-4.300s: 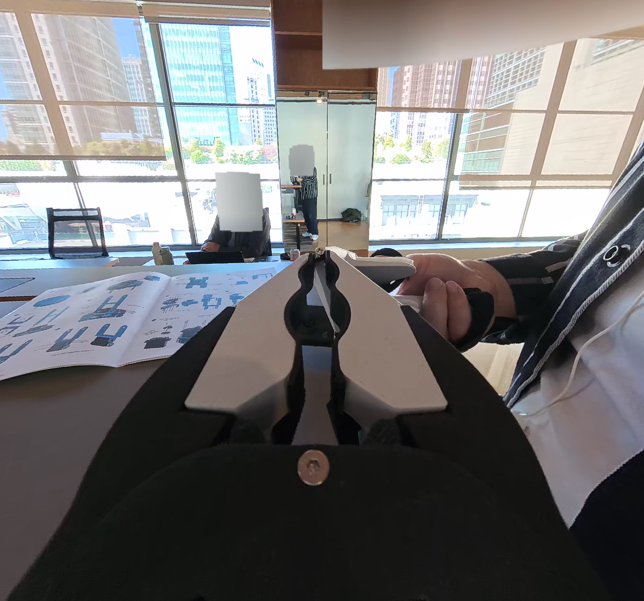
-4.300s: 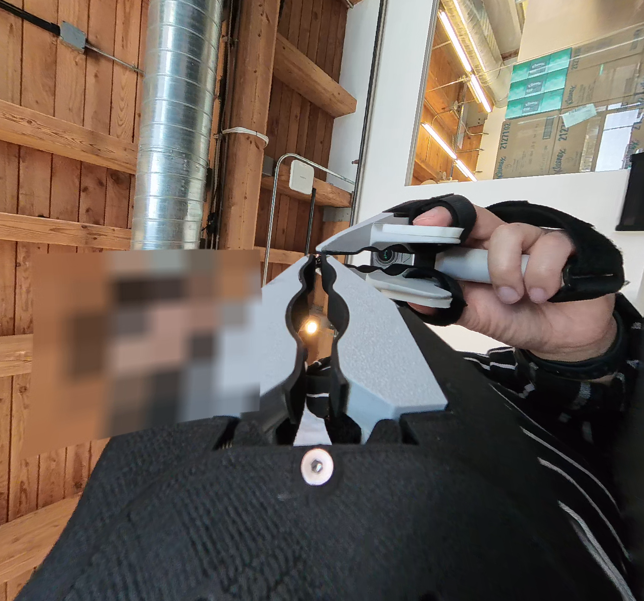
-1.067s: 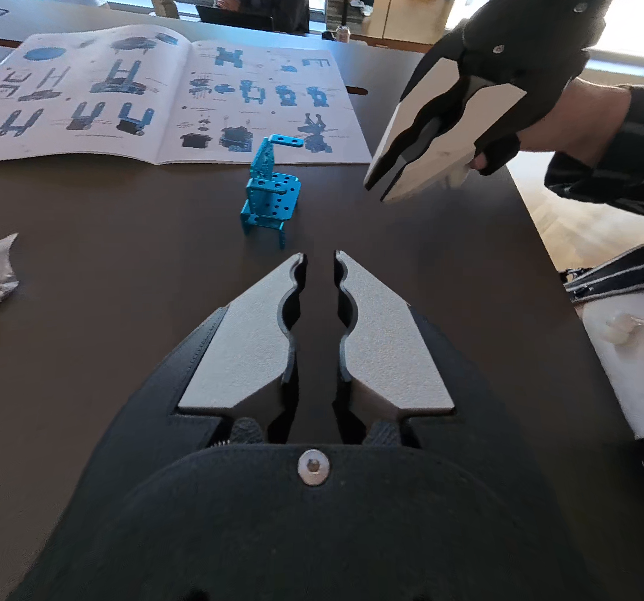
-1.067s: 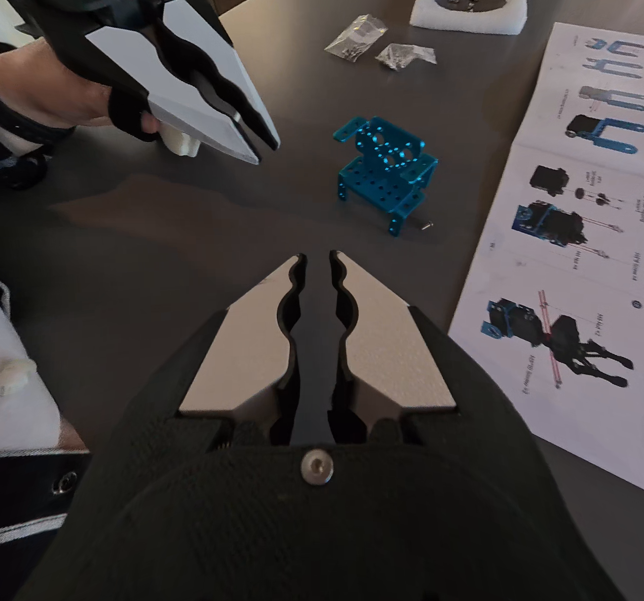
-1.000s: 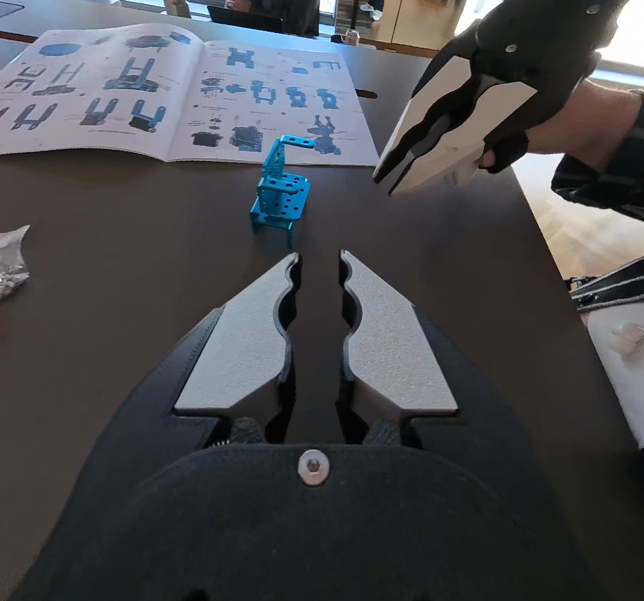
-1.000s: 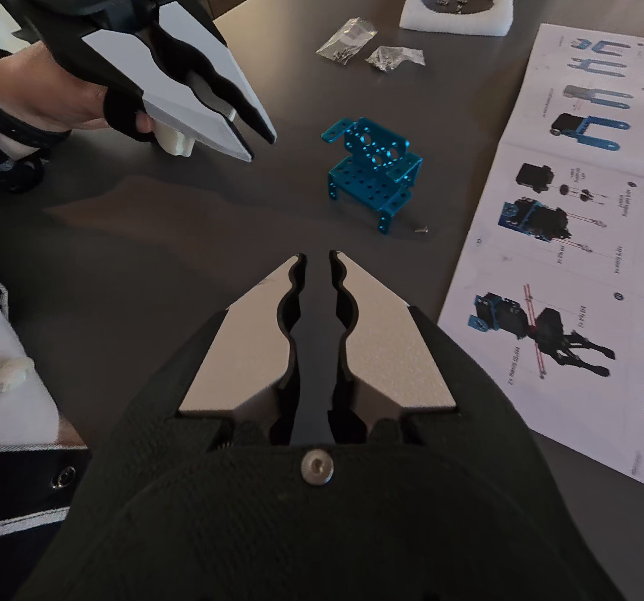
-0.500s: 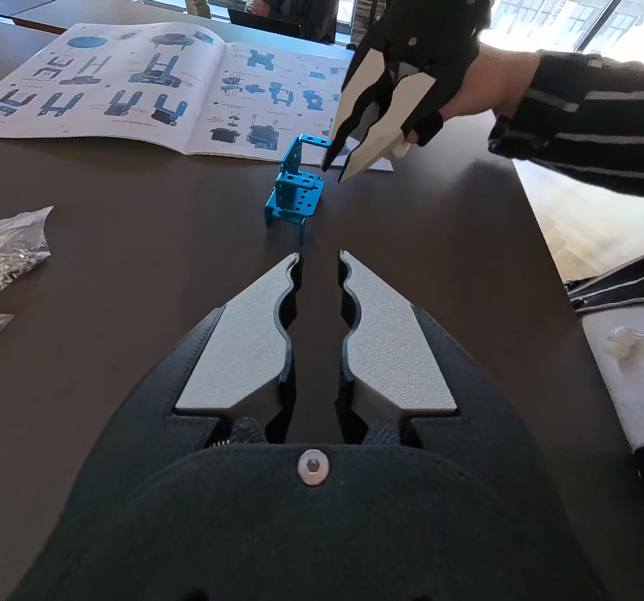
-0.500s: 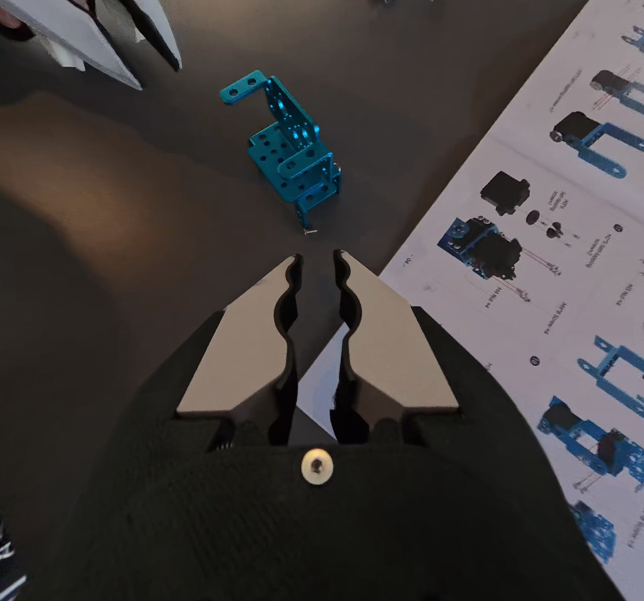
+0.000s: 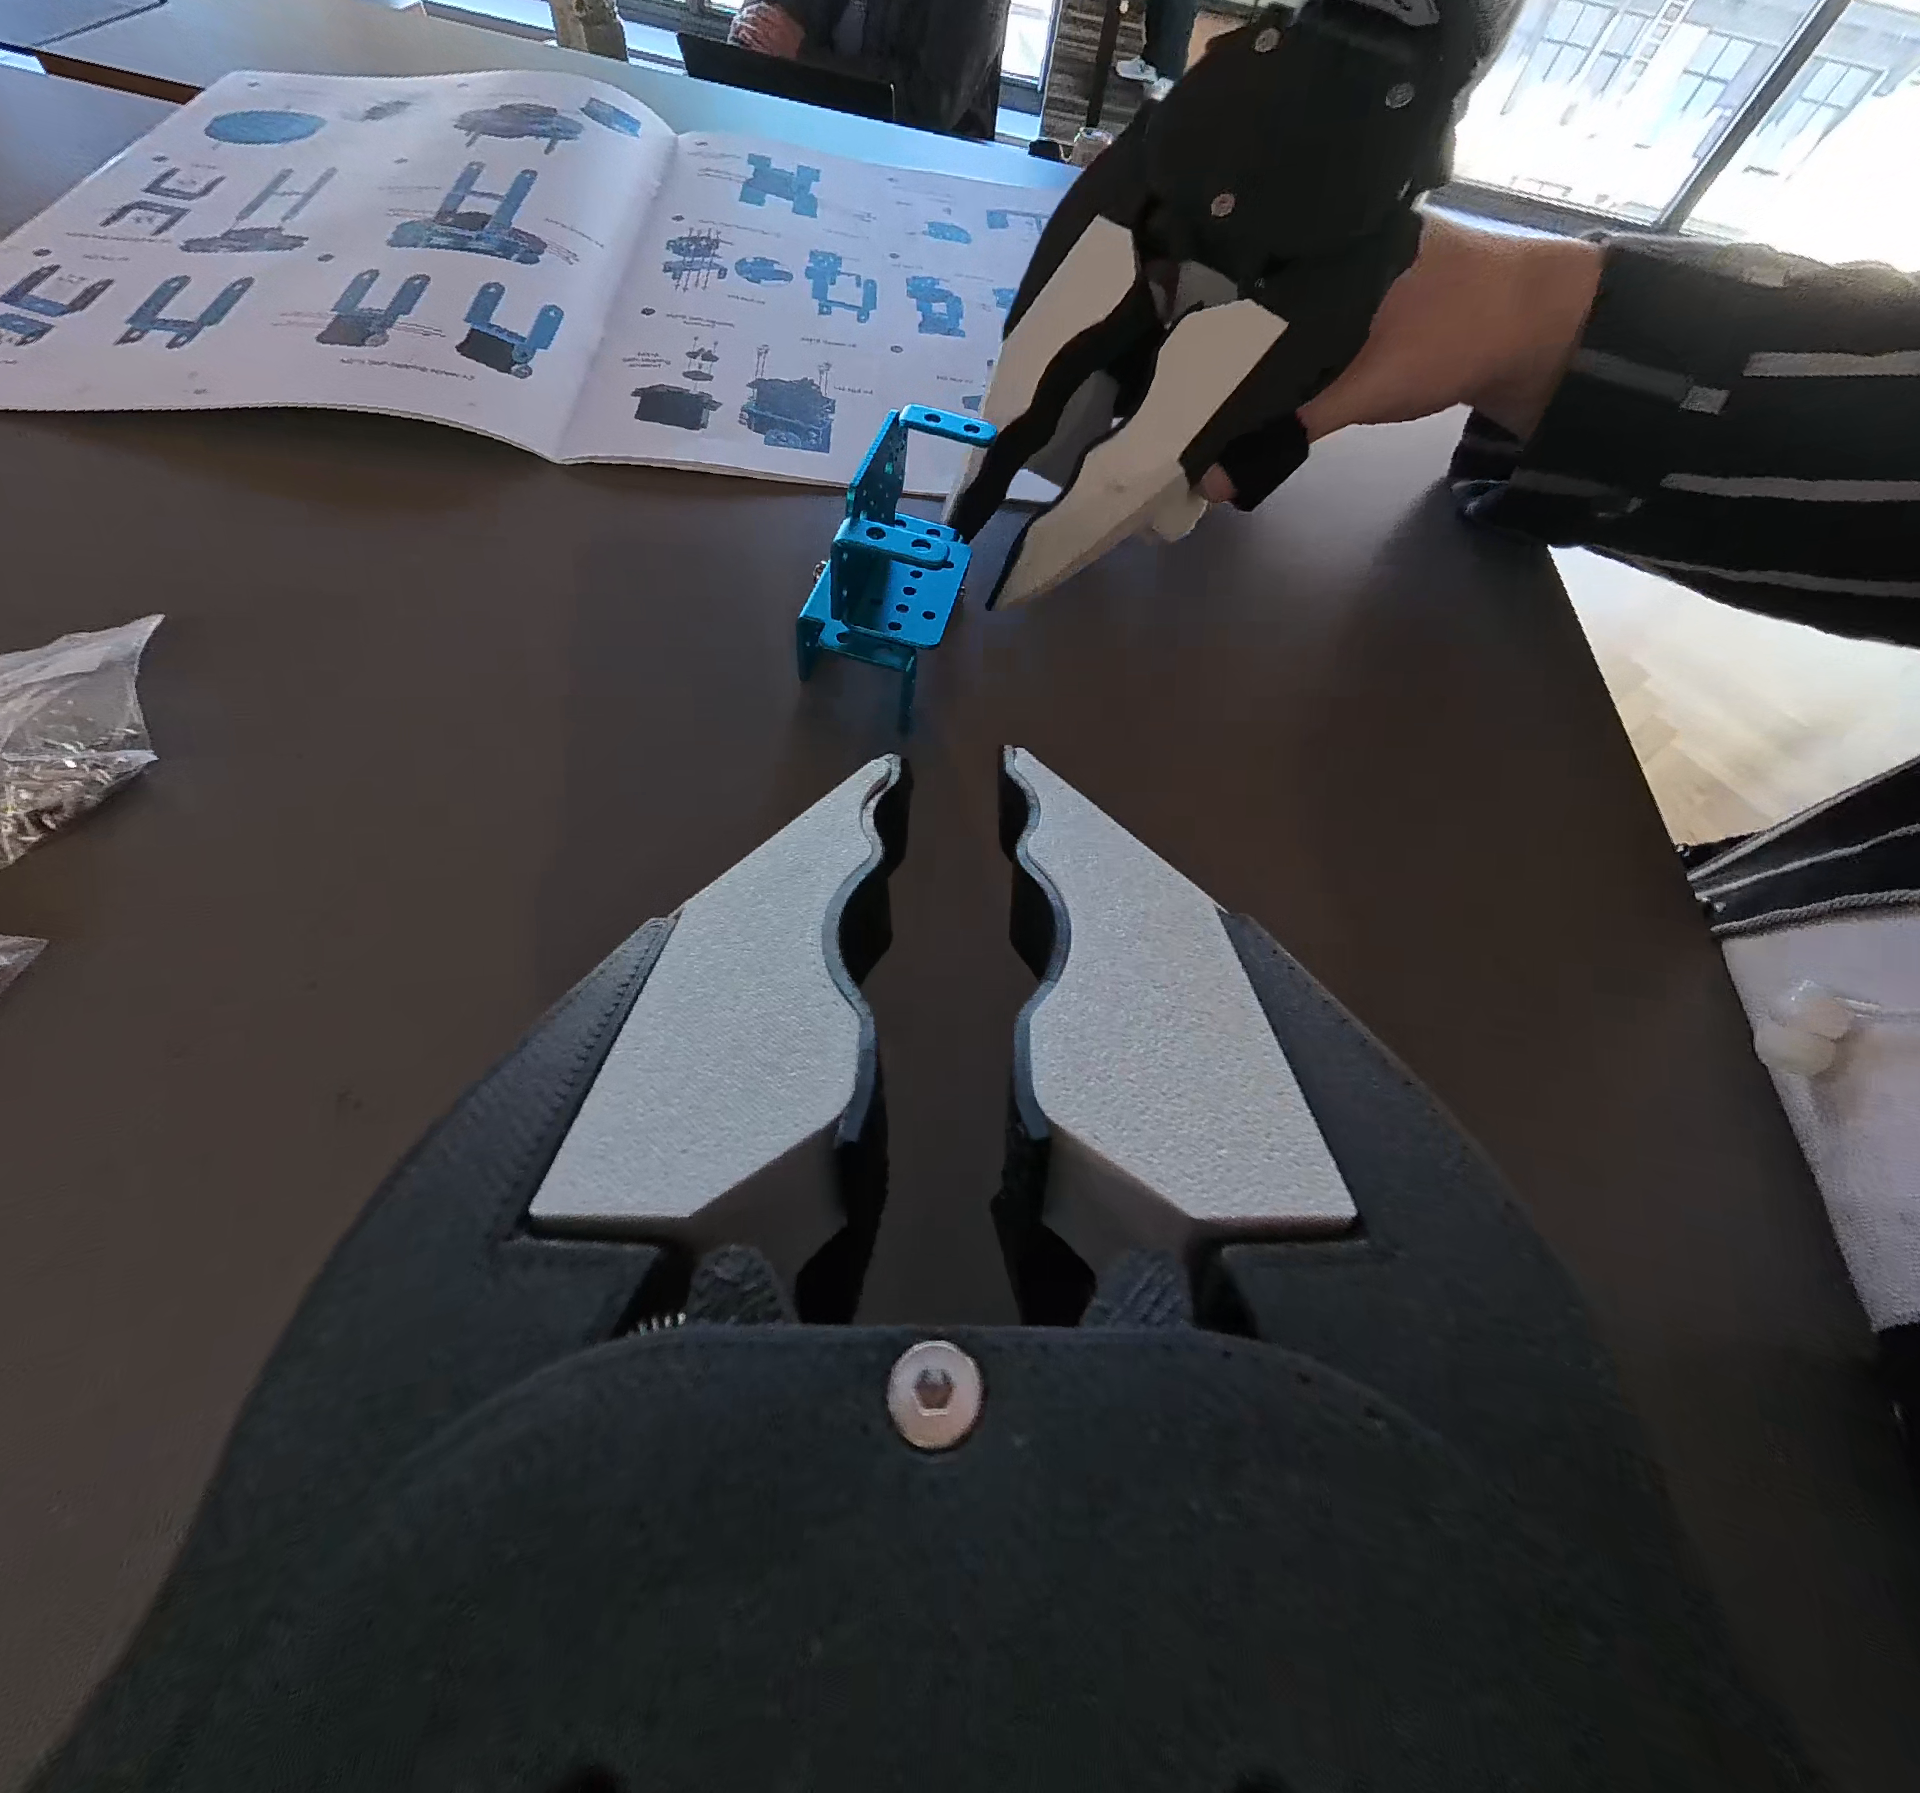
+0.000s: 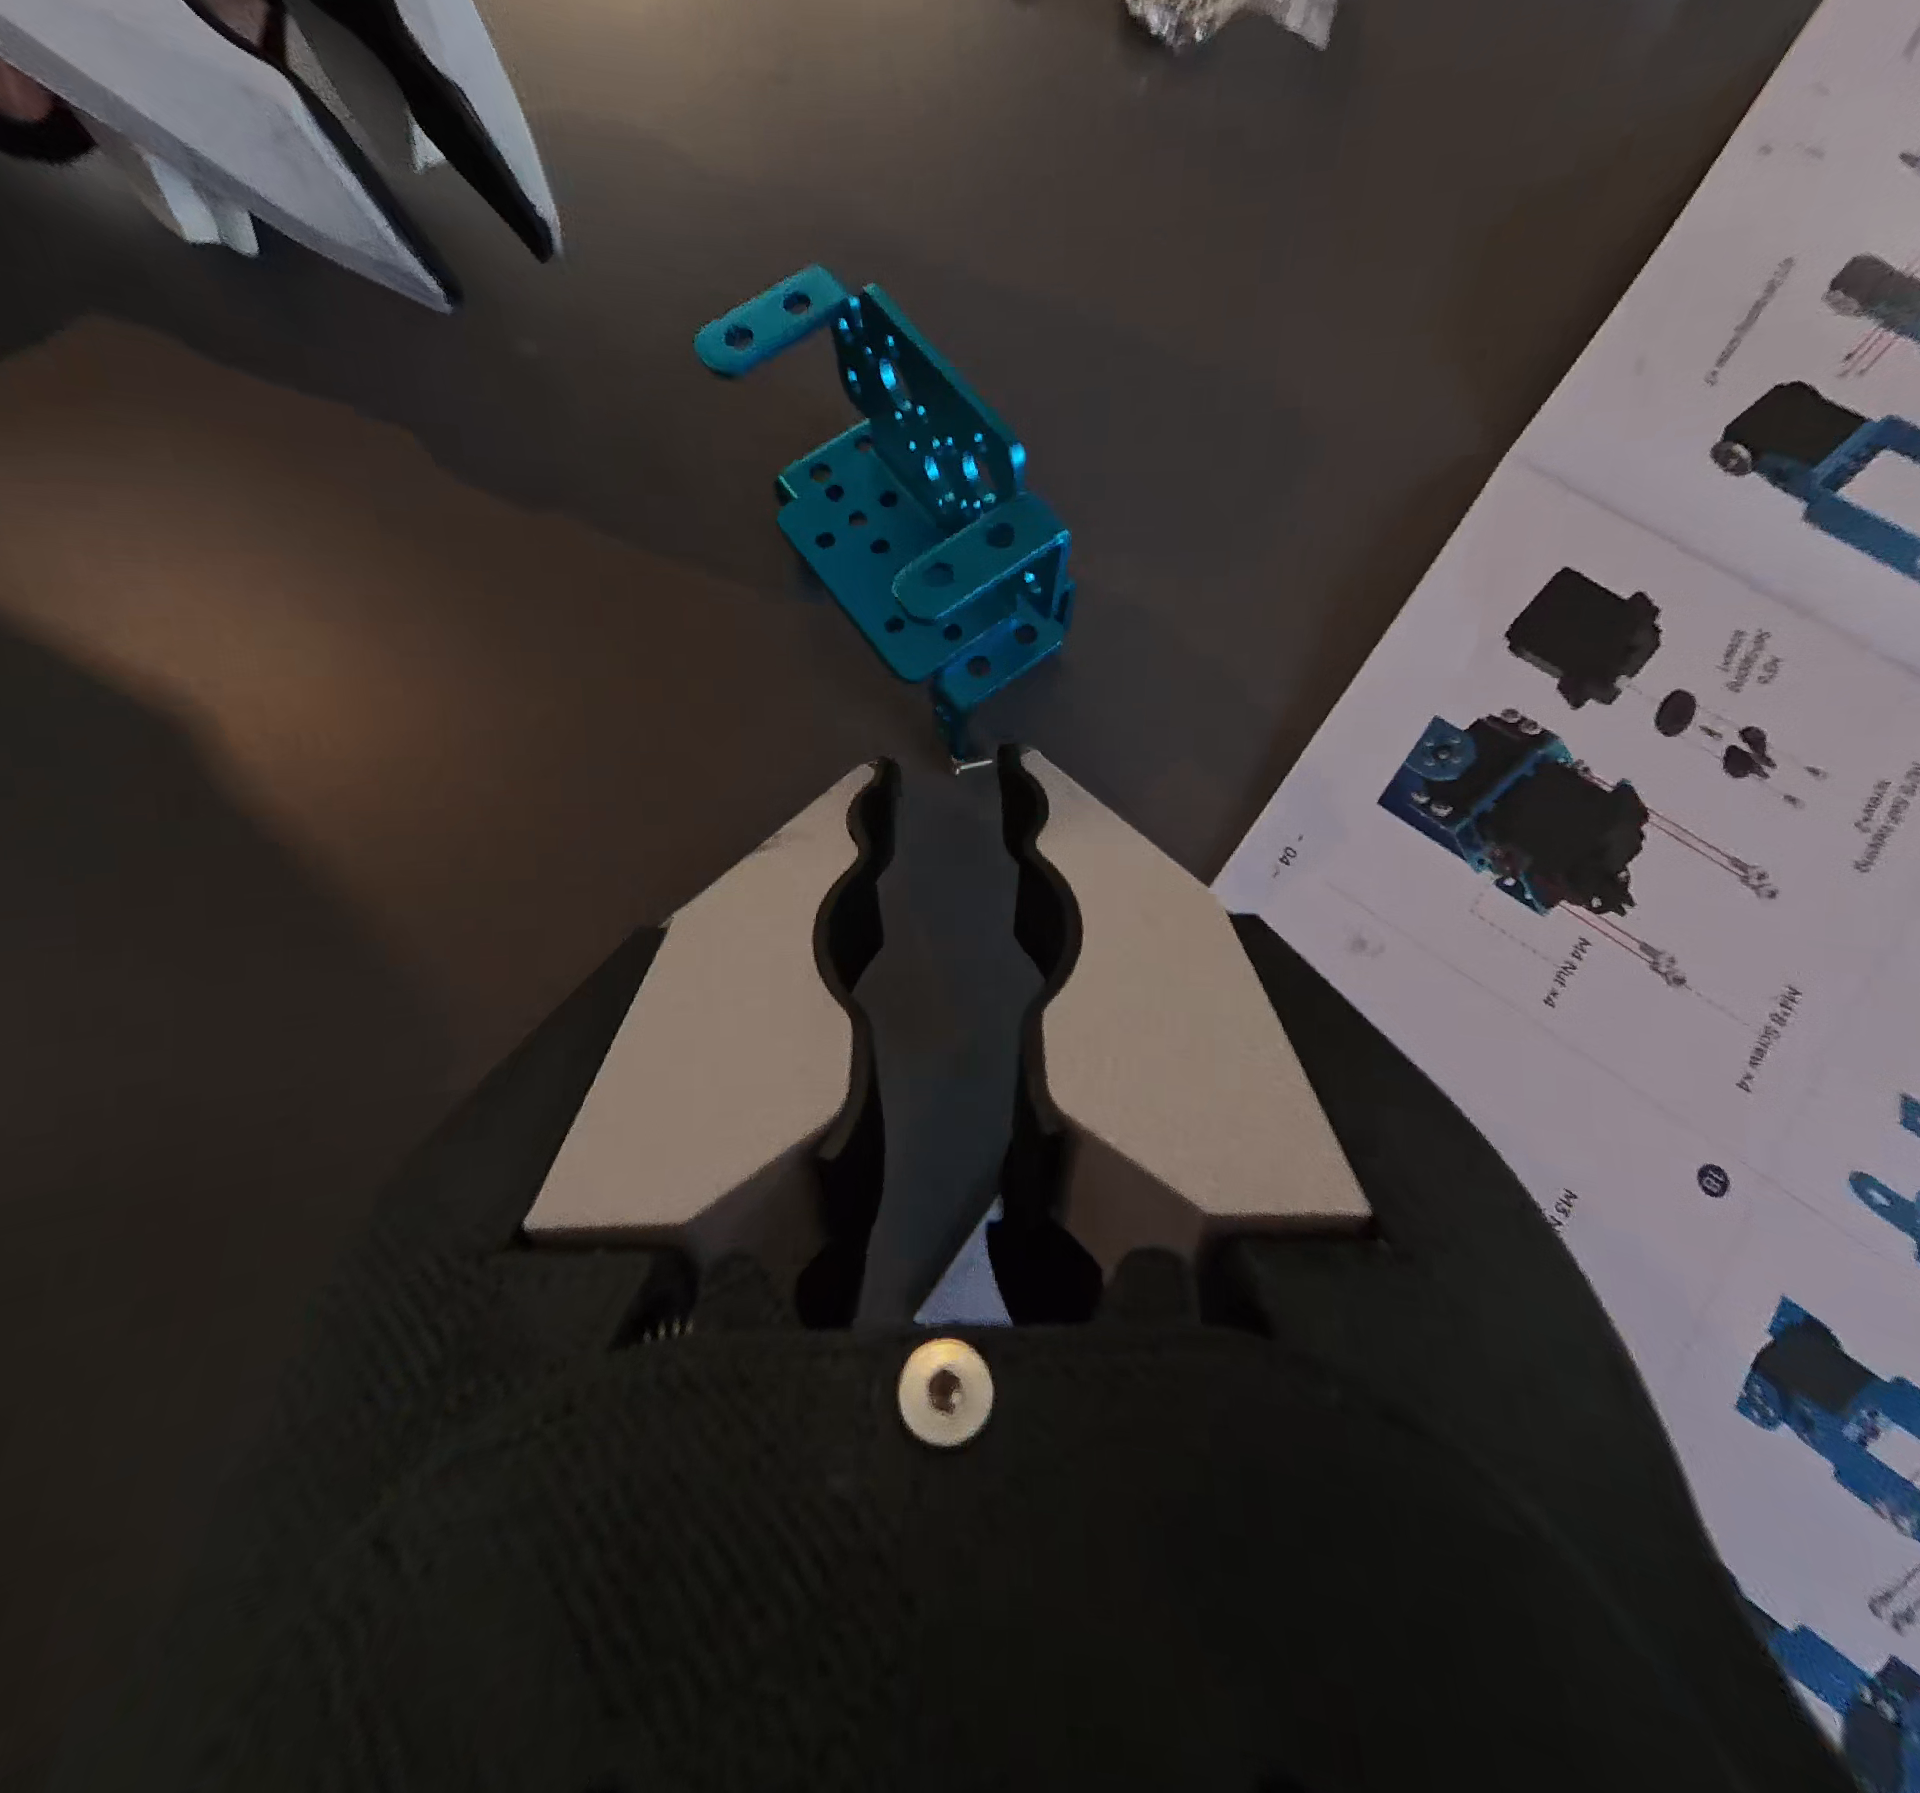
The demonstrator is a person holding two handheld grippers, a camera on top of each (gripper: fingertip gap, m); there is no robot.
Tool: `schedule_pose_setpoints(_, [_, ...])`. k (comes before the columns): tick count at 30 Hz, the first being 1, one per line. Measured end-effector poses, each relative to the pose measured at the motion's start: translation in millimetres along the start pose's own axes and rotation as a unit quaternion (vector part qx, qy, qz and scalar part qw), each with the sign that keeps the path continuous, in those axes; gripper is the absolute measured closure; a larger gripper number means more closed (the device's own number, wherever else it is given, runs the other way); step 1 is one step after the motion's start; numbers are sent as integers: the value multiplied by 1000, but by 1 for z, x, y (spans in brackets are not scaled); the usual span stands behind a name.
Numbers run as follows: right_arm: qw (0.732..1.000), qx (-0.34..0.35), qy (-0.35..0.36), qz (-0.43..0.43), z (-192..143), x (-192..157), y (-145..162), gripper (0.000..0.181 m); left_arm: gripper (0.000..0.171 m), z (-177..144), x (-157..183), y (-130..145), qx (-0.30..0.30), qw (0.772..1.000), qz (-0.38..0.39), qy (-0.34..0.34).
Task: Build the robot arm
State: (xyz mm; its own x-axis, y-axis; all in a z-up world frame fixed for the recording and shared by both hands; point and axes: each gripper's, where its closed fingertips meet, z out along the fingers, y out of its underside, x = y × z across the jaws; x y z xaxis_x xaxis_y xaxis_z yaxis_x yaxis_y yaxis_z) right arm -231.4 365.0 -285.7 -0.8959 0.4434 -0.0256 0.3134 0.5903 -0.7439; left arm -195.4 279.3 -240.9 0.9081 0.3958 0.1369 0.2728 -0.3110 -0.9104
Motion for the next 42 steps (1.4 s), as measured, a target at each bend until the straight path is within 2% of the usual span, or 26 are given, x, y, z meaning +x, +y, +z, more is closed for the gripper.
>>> schedule_pose_setpoints(7, [1000, -2, -27, 10, 4, 1, 0, 162, 157, 0, 2, 0, 1, 1000, 2, 3])
schedule_pose_setpoints(13, [999, -9, -47, 26, 2, -3, 3, 180, 157, 0, 2, 1, -1, 1000, 1, 5])
schedule_pose_setpoints(19, [998, -16, -50, 34, -11, -5, 14, 178, 157, 0, 3, 1, -3, 1000, 2, 8])
schedule_pose_setpoints(22, [999, -5, -36, 34, -22, -4, 19, 172, 157, 0, 4, 2, -5, 1000, 3, 10])
schedule_pose_setpoints(26, [997, 47, -10, 66, -40, -3, 15, 170, 157, 0, 5, 2, -6, 1000, 4, 13])
schedule_pose_setpoints(29, [995, 28, 35, 87, -45, 9, 28, 167, 157, 0, 5, 3, -8, 1000, 5, 14])
schedule_pose_setpoints(36, [1000, 16, 24, 2, -36, 14, 18, 165, 158, 2, 7, 5, -17, 1000, 12, 14])
schedule_pose_setpoints(38, [999, 23, 3, -29, -32, 15, 9, 166, 158, 2, 7, 5, -18, 1000, 14, 12])
schedule_pose_setpoints(42, [997, -20, -65, -31, -19, 15, 15, 166, 158, 3, 7, 6, -21, 1000, 17, 9])
